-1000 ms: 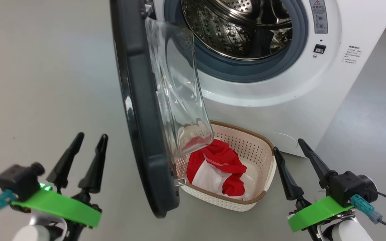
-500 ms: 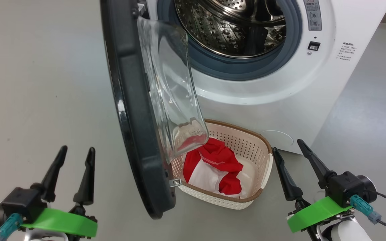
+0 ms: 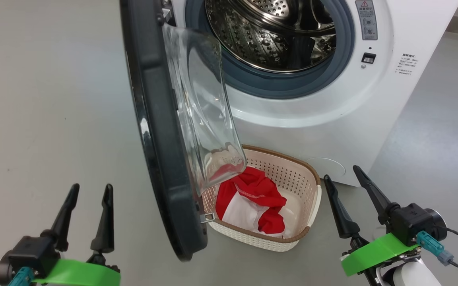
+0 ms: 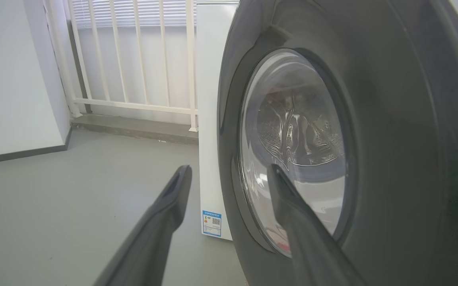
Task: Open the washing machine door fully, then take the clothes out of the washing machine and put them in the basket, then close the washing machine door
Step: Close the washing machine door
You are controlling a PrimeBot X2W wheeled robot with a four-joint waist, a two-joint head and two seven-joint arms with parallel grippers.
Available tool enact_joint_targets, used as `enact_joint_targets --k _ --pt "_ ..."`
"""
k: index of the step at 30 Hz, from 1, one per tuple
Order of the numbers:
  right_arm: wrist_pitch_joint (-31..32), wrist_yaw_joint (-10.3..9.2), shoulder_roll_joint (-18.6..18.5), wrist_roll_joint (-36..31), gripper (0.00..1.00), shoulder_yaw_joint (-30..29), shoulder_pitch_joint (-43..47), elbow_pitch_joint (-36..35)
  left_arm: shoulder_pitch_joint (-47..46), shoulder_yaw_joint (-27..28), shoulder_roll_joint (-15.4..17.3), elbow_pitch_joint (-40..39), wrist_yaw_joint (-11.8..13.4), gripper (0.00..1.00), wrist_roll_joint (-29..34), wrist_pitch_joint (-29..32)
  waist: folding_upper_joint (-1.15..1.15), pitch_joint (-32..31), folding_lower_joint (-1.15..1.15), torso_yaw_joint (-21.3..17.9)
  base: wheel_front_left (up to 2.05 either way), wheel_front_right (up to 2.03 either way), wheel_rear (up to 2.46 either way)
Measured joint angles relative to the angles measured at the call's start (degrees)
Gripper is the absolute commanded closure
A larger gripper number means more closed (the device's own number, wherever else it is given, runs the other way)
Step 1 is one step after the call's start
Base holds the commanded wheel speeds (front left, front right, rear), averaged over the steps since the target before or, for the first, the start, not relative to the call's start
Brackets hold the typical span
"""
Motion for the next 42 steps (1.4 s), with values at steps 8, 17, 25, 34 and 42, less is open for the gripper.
enact_joint_targets --k 8,17,25,34,42 --pt "0.0 0.0 0.0 0.3 0.0 0.0 0.0 0.0 0.1 1.3 -1.6 0.6 -0.9 0.0 1.5 0.0 0.0 -0.1 0.0 0.1 0.0 0.0 0.0" --pt "0.0 0.0 0.0 0.3 0.0 0.0 0.0 -0.1 1.0 1.8 -1.9 1.2 -1.5 0.0 3.4 0.0 0.0 0.0 0.0 0.2 0.0 0.0 0.0" --pt "0.0 0.0 0.0 0.3 0.0 0.0 0.0 -0.1 1.0 1.9 -2.3 2.7 -2.7 0.88 3.6 0.0 0.0 -0.1 0.0 0.1 0.0 0.0 0.0" --pt "0.0 0.0 0.0 0.3 0.0 0.0 0.0 -0.1 -2.8 2.6 -5.4 1.9 -4.5 1.0 -17.4 5.0 0.0 0.2 0.0 0.1 0.0 0.0 0.0" --pt "0.0 0.0 0.0 0.3 0.0 0.0 0.0 -0.1 -7.8 8.2 -7.0 -3.9 -2.6 1.0 -51.4 21.7 0.0 0.8 0.0 -0.4 0.0 0.0 0.0"
